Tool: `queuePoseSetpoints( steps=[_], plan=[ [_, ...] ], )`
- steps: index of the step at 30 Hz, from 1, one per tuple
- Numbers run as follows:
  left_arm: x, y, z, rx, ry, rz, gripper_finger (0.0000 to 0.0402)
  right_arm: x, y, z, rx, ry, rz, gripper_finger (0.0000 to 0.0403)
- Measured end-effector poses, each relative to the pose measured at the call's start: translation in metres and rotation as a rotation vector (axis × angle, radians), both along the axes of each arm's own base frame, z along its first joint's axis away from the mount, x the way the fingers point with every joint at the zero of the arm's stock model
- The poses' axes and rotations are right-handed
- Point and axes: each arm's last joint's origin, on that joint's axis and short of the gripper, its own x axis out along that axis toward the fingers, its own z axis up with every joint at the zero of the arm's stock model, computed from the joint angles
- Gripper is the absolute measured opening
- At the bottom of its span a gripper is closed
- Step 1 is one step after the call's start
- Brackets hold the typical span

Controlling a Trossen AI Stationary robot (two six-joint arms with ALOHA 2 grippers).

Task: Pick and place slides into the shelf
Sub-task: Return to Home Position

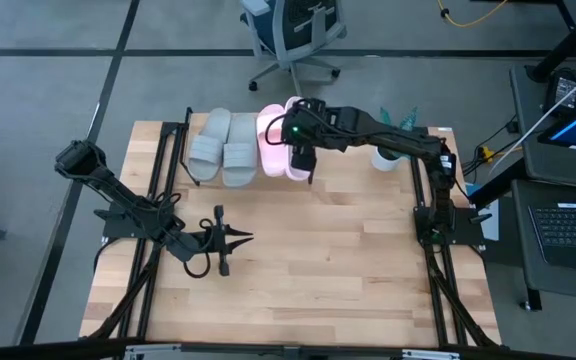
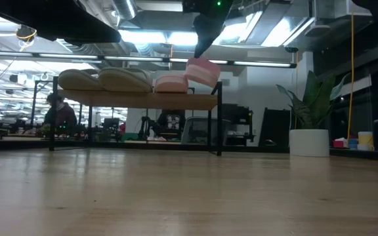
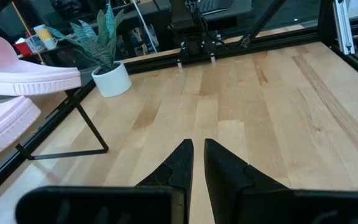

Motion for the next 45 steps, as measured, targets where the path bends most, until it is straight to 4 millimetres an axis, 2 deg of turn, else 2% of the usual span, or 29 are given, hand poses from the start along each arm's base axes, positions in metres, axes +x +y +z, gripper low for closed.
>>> queuePoseSetpoints(
  steps=[9,12,19,25,30,33,36,39,45],
  plan=[
    [0.000,0.000,0.000,0.001,0.000,0.000,0.0034,-0.003,0.025,0.025,-0.001,-0.040,0.047,0.0245],
    [0.000,0.000,0.000,0.001,0.000,0.000,0.0034,-0.004,0.034,0.025,0.013,-0.027,0.055,0.0243],
    [0.000,0.000,0.000,0.002,0.001,0.000,0.0034,-0.005,0.061,0.007,0.069,0.051,0.029,0.0205],
    [0.000,-0.001,0.000,0.002,0.001,-0.004,0.0034,-0.008,0.093,0.004,0.084,0.087,0.049,0.0168],
    [-0.003,-0.006,0.000,0.002,0.001,-0.030,0.0034,-0.013,0.119,0.003,0.023,0.084,-0.003,0.0131],
    [-0.006,-0.010,0.000,0.003,0.001,-0.051,0.0034,-0.013,0.134,-0.010,0.032,0.079,-0.027,0.0107],
    [-0.009,-0.015,0.000,0.003,0.001,-0.076,0.0034,-0.014,0.147,-0.033,-0.024,0.077,-0.054,0.0087],
    [-0.013,-0.020,0.000,0.003,-0.001,-0.101,0.0034,-0.025,0.162,-0.048,-0.074,0.044,-0.087,0.0073],
    [-0.018,-0.027,0.001,0.000,-0.012,-0.132,0.0034,-0.056,0.186,-0.047,-0.027,-0.180,-0.045,0.0060]
  ],
)
